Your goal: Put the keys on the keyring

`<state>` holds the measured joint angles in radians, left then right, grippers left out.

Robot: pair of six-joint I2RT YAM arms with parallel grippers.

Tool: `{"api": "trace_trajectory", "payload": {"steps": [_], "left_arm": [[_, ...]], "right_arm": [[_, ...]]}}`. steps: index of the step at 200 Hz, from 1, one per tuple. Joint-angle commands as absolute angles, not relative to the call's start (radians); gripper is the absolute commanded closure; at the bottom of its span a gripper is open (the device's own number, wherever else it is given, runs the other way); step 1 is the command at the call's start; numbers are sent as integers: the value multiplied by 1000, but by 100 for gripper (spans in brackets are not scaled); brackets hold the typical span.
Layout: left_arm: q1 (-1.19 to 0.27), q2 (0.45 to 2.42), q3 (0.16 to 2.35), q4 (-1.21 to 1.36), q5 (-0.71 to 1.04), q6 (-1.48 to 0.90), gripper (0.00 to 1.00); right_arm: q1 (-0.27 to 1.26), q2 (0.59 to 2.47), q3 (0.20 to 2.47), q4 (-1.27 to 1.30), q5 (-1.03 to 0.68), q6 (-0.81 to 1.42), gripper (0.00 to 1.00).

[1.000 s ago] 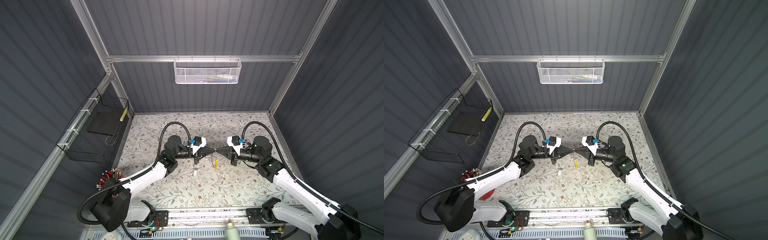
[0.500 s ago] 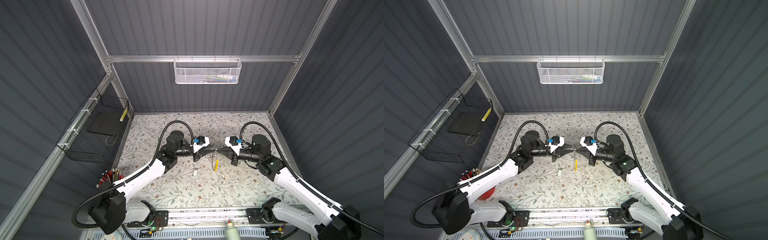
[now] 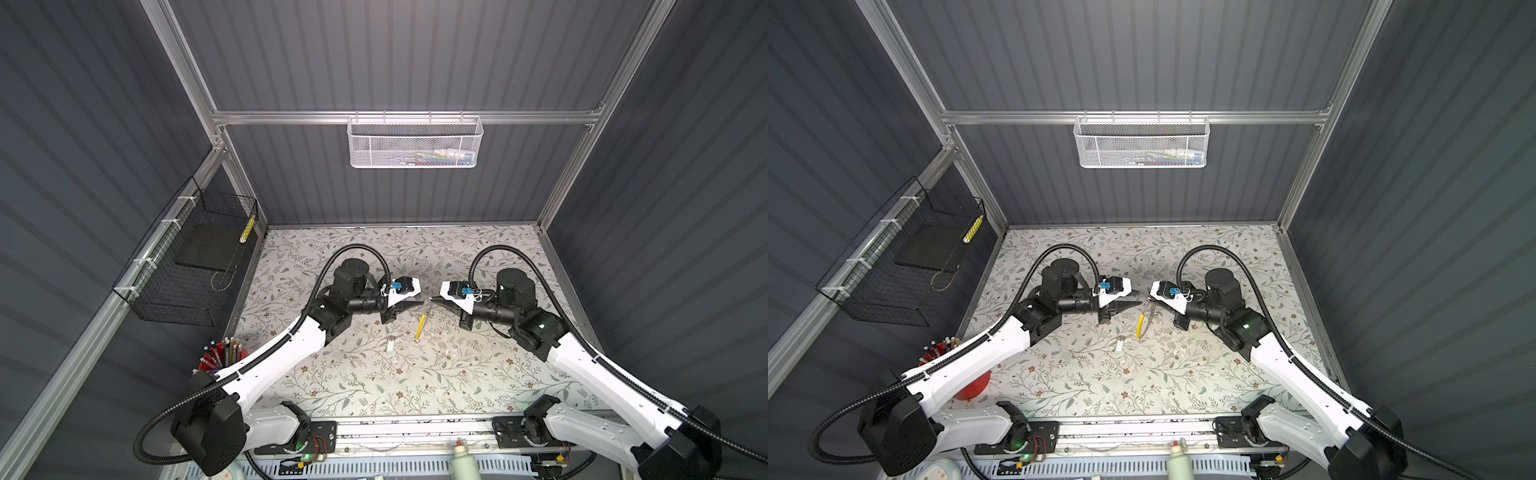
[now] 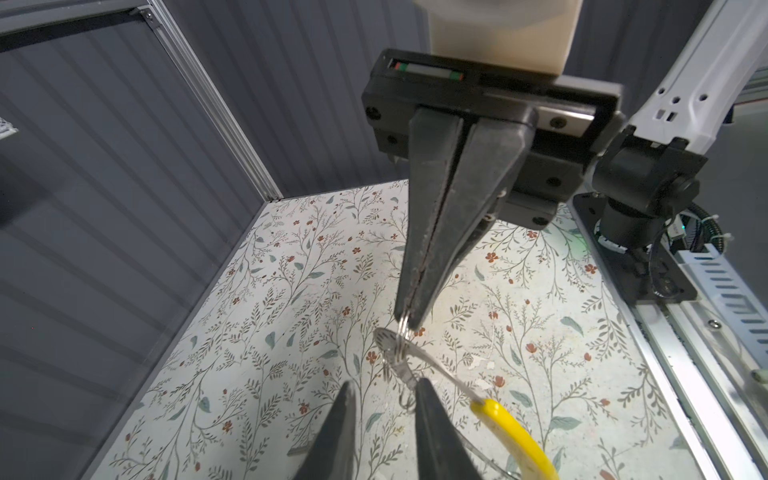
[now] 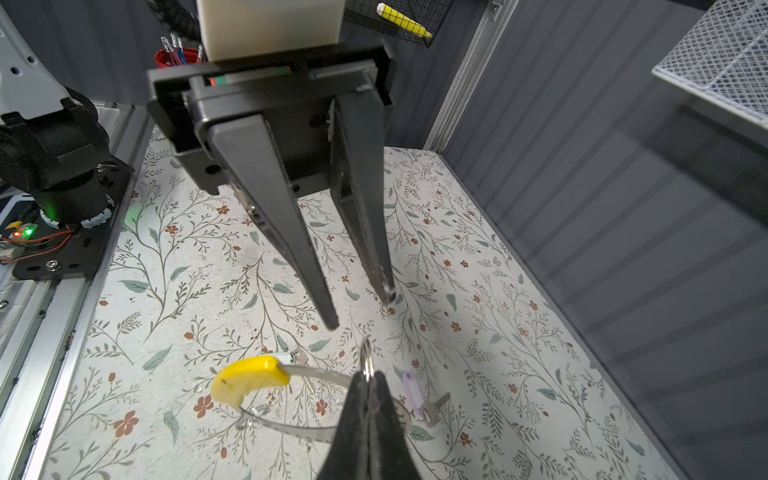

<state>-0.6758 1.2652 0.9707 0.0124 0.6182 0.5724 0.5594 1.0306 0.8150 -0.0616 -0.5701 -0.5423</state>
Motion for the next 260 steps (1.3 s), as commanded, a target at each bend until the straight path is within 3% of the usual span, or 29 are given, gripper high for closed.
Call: {"api": "trace_trajectory", "payload": {"steps": [1, 123, 160, 179, 194, 225, 260], "left_arm": [[-687, 1278, 1031, -100, 578, 653, 73], [-741, 1335, 1111, -187, 539, 703, 78], [-745, 1343, 1114, -179, 555, 698, 89], [-747, 1344, 1110, -162, 572, 682, 100], [-746, 1336, 1095, -131, 583, 656, 100], [-745, 1327, 1067, -89, 637, 621, 100], [-709, 1315, 982, 100, 781, 499, 100]], "right_arm": [[569, 1044, 863, -125, -554, -582, 100], [593, 1097, 943, -238, -551, -618, 100], [596, 1102, 945, -237, -554, -613, 100], [595, 1101, 941, -226, -554, -600, 100], [595, 1095, 932, -219, -544, -593, 100], [563, 1031, 853, -135, -583, -531, 78], [481, 916, 743, 15, -671, -385, 72]]}}
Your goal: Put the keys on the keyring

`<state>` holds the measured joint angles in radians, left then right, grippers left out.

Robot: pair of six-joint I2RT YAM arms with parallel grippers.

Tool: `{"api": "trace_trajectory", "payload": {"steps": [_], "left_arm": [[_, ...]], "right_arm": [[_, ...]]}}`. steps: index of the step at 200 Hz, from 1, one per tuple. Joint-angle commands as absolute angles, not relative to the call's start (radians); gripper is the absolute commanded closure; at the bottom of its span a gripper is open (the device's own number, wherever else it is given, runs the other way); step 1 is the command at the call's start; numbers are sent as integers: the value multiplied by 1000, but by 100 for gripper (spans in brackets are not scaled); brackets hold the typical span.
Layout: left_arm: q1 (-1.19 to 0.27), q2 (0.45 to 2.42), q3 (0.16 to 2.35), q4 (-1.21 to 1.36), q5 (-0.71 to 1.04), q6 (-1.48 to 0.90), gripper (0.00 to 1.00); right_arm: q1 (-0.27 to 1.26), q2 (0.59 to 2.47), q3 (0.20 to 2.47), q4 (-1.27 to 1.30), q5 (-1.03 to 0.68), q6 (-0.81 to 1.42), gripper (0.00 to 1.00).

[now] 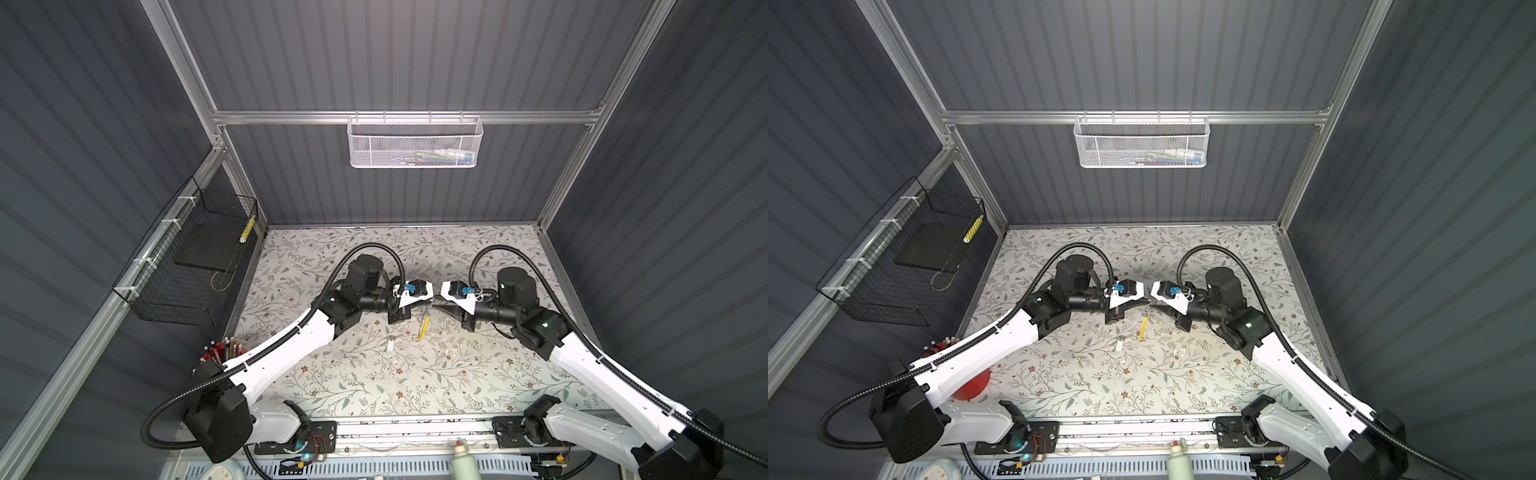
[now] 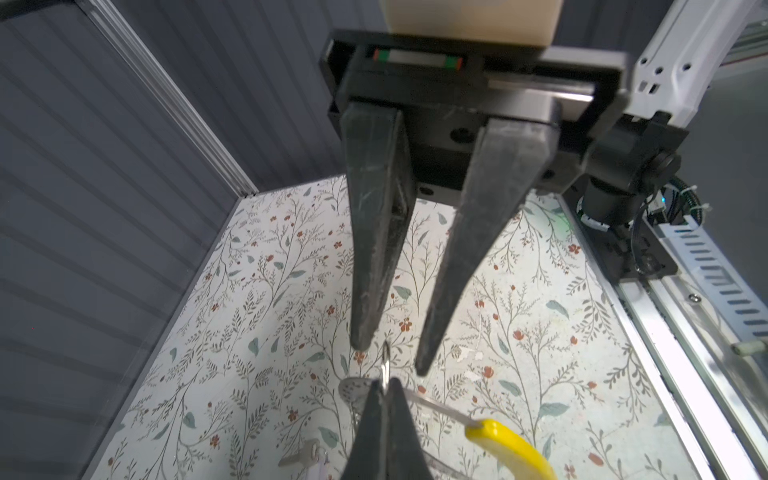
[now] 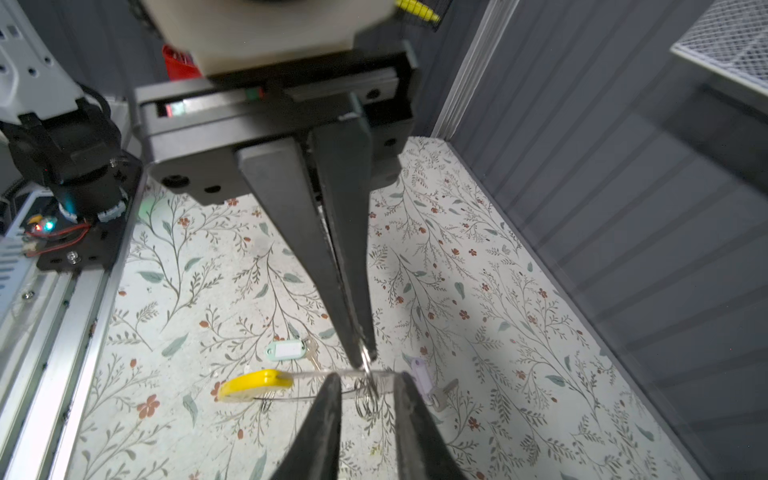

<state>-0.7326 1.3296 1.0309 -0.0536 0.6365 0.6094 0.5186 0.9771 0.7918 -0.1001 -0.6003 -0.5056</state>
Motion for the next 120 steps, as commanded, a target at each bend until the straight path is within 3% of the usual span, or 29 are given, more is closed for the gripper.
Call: {"api": "trace_trajectory", "payload": {"steps": [1, 36, 120], "left_arm": [[-708, 1316, 979, 106, 786, 491, 100], [-691, 1333, 943, 270, 877, 371, 100], [-681, 1352, 880, 511, 914, 203, 100]], "right_arm": [[480, 914, 741, 15, -672, -382, 72], [471, 884, 716, 6, -724, -318, 74], [471, 931, 699, 105, -770, -256, 78]]}}
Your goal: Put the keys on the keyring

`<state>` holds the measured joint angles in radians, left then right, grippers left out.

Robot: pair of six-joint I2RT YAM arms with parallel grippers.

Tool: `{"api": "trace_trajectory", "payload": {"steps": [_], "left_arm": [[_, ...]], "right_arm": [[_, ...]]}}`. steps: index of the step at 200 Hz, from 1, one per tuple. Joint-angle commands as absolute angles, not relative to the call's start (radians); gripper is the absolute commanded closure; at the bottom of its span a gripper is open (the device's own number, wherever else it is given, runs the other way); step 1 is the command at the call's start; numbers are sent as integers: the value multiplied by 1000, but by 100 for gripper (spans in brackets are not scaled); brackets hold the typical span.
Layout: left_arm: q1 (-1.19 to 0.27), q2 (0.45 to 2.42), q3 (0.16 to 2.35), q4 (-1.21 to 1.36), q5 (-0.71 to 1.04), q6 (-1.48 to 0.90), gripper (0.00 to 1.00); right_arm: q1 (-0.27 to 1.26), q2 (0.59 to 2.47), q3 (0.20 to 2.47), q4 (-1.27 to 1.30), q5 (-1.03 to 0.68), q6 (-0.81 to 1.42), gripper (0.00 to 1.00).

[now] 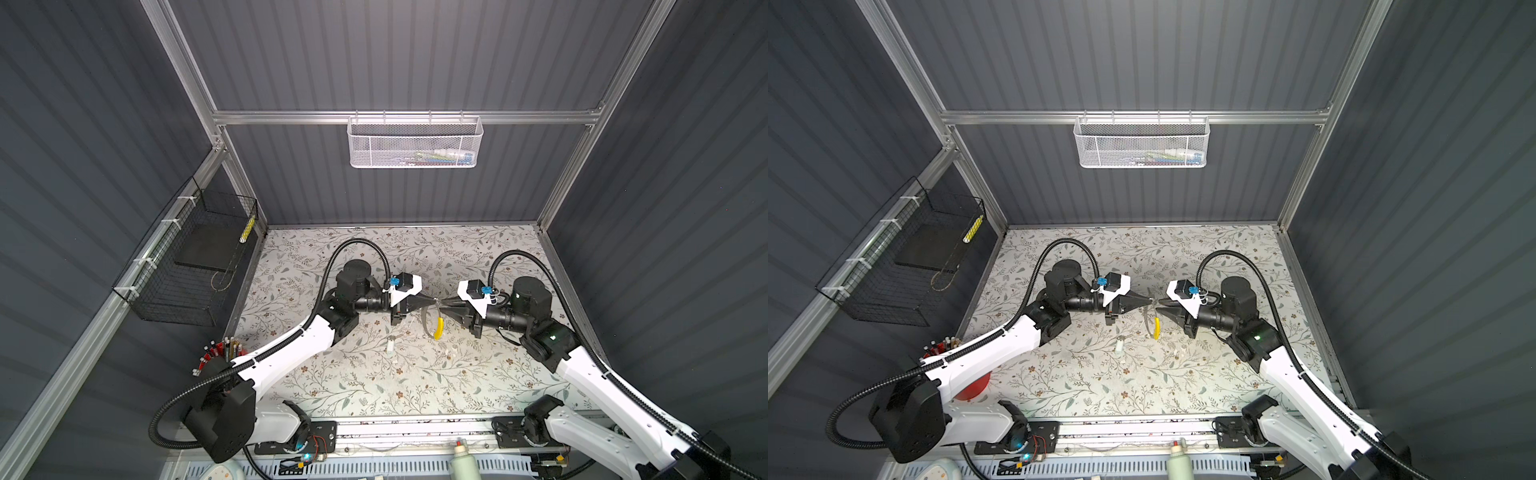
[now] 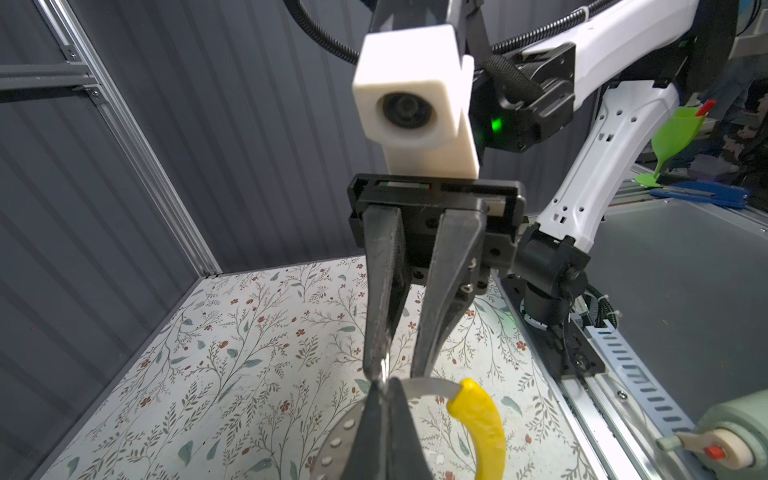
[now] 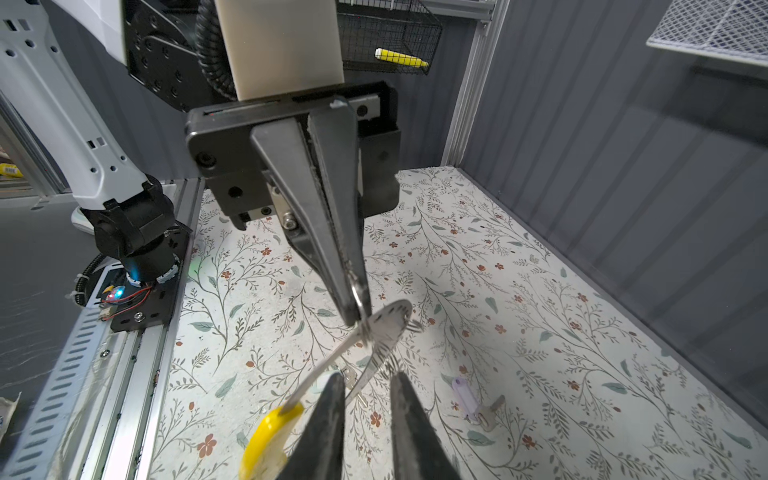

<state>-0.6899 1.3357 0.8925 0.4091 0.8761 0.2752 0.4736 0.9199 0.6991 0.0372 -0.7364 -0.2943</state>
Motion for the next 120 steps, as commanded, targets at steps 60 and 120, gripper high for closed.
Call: {"api": "trace_trajectory", "payload": {"steps": [60, 120], "left_arm": [[-680, 1365, 869, 579, 921, 151, 100], [-678, 1367, 865, 597, 928, 138, 100]], "right_arm": [[472, 933, 691, 190, -792, -197, 78], [472, 940, 696, 209, -807, -183, 79]]}}
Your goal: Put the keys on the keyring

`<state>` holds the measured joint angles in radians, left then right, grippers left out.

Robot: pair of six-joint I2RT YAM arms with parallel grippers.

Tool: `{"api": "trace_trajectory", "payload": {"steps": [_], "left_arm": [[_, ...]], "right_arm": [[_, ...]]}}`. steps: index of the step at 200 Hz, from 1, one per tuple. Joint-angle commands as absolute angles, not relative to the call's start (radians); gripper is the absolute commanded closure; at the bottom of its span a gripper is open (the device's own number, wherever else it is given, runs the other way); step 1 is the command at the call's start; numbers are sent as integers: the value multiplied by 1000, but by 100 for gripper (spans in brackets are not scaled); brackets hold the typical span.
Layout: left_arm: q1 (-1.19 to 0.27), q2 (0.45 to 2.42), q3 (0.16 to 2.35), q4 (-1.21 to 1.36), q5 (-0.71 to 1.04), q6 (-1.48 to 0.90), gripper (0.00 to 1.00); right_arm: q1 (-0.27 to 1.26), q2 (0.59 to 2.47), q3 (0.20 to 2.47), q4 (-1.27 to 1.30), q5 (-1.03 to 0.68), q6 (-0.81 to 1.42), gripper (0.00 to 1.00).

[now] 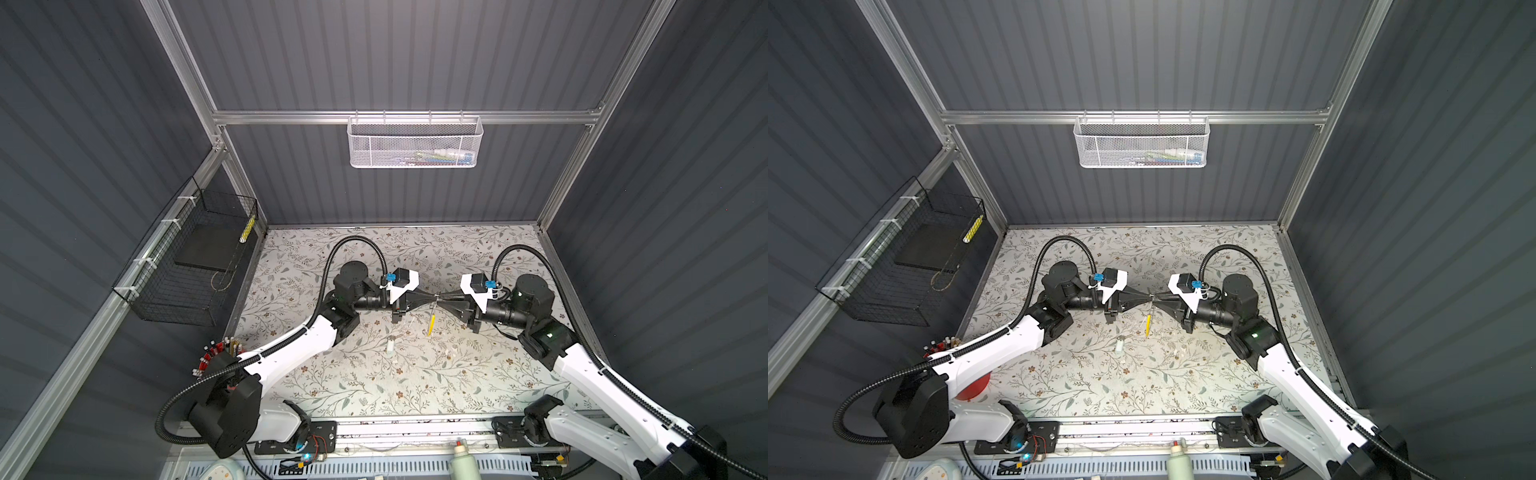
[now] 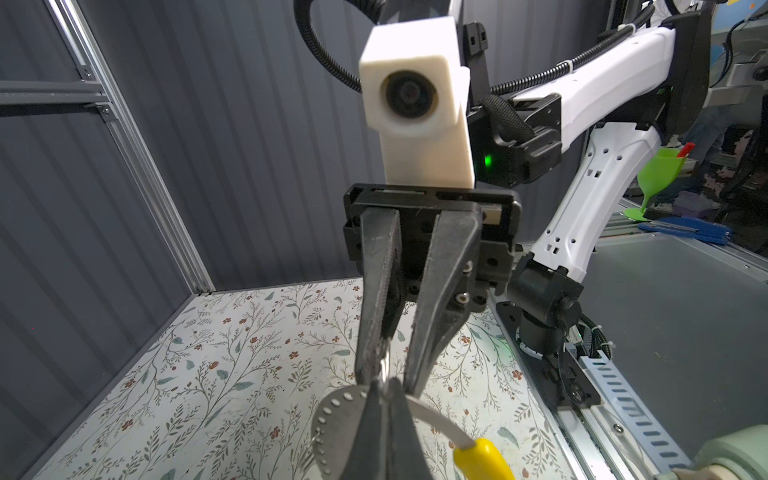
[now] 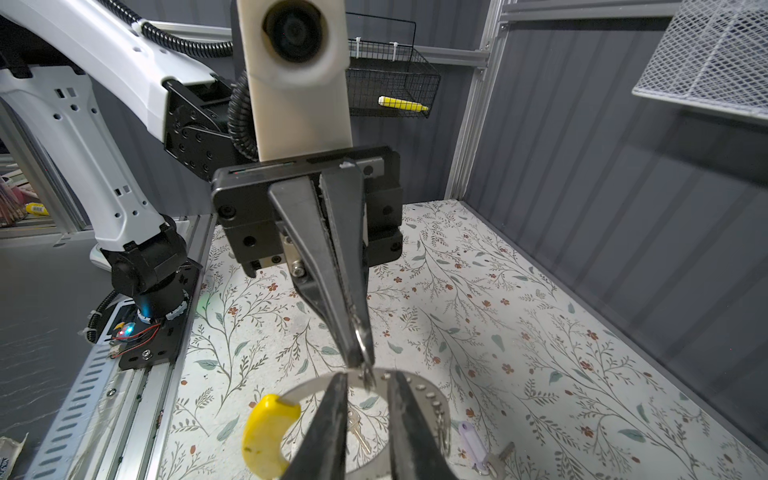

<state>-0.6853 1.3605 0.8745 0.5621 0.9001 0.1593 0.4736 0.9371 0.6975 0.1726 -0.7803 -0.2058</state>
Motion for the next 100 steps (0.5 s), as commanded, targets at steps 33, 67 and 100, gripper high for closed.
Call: {"api": "trace_trajectory", "payload": {"steps": [33, 67, 100], "left_arm": [[-678, 1368, 865, 590, 930, 141, 100], [-678, 1368, 871, 575, 933, 154, 100], [-678, 1367, 877, 553, 939, 169, 100]], "right_arm": [[472, 945, 701, 212, -814, -175, 82], [471, 952, 704, 224, -834, -161, 86], [472, 957, 707, 221, -839, -161, 92]]}}
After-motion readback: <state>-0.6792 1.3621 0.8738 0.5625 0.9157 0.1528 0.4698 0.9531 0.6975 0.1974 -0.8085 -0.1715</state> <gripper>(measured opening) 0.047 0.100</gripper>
